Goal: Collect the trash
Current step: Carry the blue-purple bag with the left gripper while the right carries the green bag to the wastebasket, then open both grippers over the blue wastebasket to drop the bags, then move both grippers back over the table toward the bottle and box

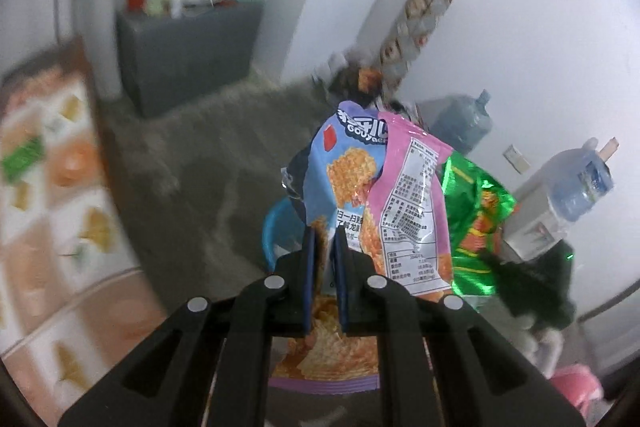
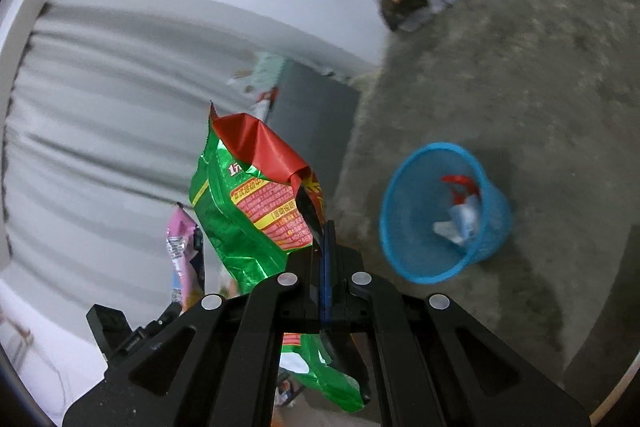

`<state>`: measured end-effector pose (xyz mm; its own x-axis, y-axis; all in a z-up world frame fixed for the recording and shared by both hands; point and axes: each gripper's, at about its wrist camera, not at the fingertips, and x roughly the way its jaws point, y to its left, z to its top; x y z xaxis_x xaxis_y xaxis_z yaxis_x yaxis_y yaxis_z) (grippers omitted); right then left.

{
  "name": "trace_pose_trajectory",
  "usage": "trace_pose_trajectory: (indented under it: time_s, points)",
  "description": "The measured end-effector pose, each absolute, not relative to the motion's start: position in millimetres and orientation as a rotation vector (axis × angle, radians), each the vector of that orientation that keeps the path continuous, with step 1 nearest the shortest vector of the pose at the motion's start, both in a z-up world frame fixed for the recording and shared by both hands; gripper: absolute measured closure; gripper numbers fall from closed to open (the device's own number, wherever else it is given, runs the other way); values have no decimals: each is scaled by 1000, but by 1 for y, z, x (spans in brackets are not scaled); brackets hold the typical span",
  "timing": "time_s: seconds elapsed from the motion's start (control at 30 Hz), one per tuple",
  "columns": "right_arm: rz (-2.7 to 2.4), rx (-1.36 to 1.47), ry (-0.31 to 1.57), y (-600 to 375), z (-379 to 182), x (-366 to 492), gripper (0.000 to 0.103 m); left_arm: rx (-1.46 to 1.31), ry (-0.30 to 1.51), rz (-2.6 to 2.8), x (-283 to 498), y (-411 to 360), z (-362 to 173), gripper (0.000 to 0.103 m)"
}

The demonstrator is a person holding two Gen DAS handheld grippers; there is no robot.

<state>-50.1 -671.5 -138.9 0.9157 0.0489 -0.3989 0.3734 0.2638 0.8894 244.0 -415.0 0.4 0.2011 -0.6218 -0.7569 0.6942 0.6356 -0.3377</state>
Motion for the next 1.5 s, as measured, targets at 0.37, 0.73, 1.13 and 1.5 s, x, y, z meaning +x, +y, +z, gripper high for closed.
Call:
trace_pose_trajectory:
  time_s: [0.37, 0.73, 1.13, 1.5]
  points:
    - [-372, 1543, 428, -696, -248, 3, 103, 73, 1337, -865, 297, -530, -126, 93]
    - [-477, 1544, 590, -685, -308, 27, 60, 95, 1430, -681, 325, -544, -197, 48]
    - [-518, 1345, 577, -647, -252, -24, 56, 62, 1202, -771, 314, -496, -76, 46]
    - [-447, 831, 585, -531, -109, -22, 36, 125, 957, -789, 221, -376, 12, 36]
